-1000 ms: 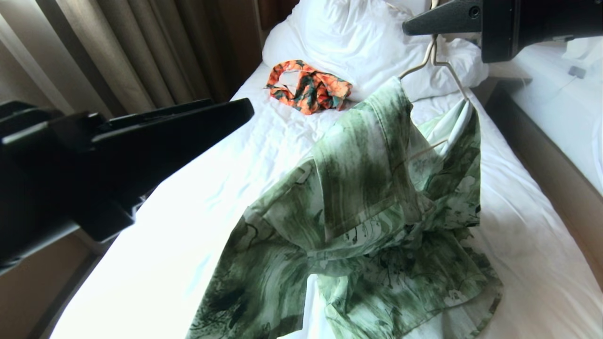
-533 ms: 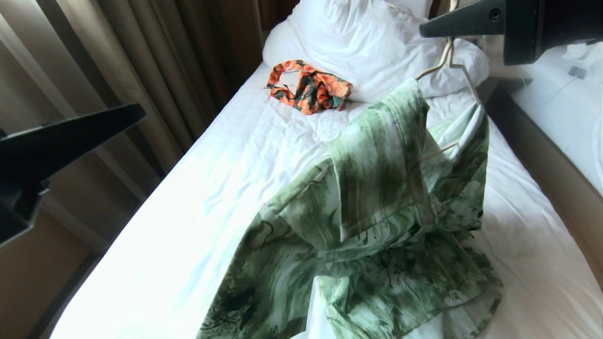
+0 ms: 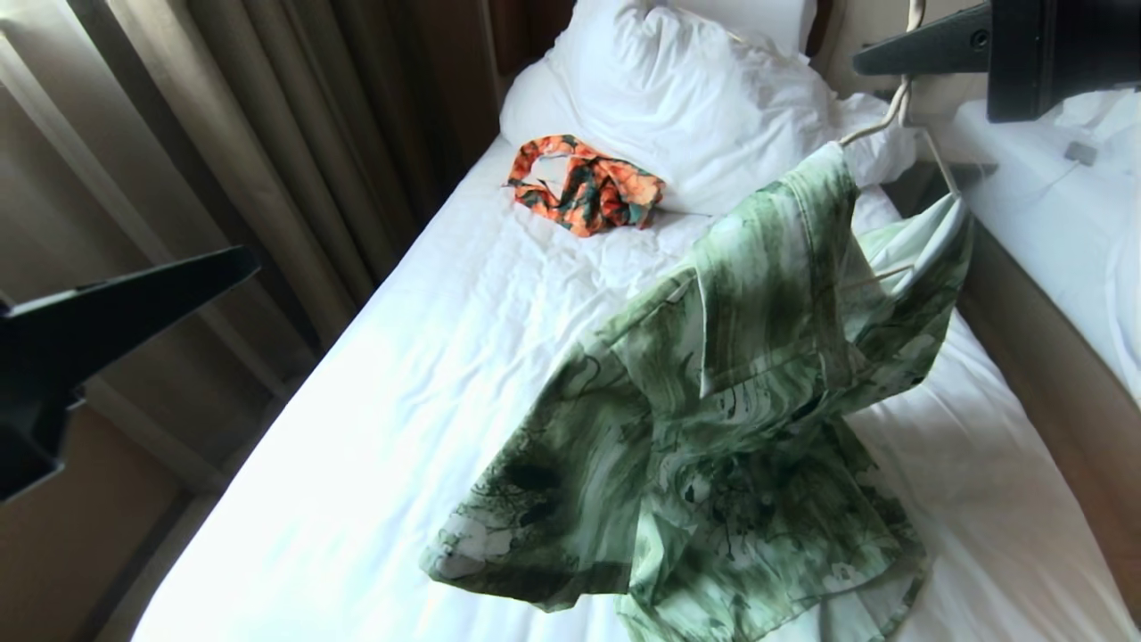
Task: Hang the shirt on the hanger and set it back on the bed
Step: Take the clothes hanger out of the clothes
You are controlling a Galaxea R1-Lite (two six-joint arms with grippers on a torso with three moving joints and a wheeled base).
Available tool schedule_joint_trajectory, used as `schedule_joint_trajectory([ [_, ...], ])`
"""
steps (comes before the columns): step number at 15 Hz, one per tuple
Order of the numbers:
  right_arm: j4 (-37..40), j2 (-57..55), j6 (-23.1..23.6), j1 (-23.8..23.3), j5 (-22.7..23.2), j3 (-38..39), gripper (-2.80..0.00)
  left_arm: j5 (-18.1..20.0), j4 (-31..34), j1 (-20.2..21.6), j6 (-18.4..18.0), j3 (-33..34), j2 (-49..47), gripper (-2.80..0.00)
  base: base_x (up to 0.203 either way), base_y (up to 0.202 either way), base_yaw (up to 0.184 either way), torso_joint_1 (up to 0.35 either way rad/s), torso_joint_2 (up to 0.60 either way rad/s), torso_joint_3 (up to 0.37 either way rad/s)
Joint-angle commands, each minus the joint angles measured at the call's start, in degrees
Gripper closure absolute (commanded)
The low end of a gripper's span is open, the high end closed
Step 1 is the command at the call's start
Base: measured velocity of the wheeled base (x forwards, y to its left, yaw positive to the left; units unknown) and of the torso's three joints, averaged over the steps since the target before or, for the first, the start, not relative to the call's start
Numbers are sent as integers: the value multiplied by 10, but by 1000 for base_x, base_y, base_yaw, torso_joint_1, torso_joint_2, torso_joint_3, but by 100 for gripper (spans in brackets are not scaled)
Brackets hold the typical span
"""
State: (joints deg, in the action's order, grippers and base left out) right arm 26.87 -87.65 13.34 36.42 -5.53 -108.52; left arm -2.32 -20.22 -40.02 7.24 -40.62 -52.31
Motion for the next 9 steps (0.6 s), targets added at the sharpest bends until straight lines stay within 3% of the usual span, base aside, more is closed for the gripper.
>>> schedule_joint_trajectory([
  [1,1,-1,2,-8,0,1,0,-1,1,0,1,0,-6,0,0,0,0,155,-497,-352],
  [9,-79,-11,2,-41,-2,5,0,3,21,-5,-1,0,-26,0,0,0,0,180,-537,-363],
])
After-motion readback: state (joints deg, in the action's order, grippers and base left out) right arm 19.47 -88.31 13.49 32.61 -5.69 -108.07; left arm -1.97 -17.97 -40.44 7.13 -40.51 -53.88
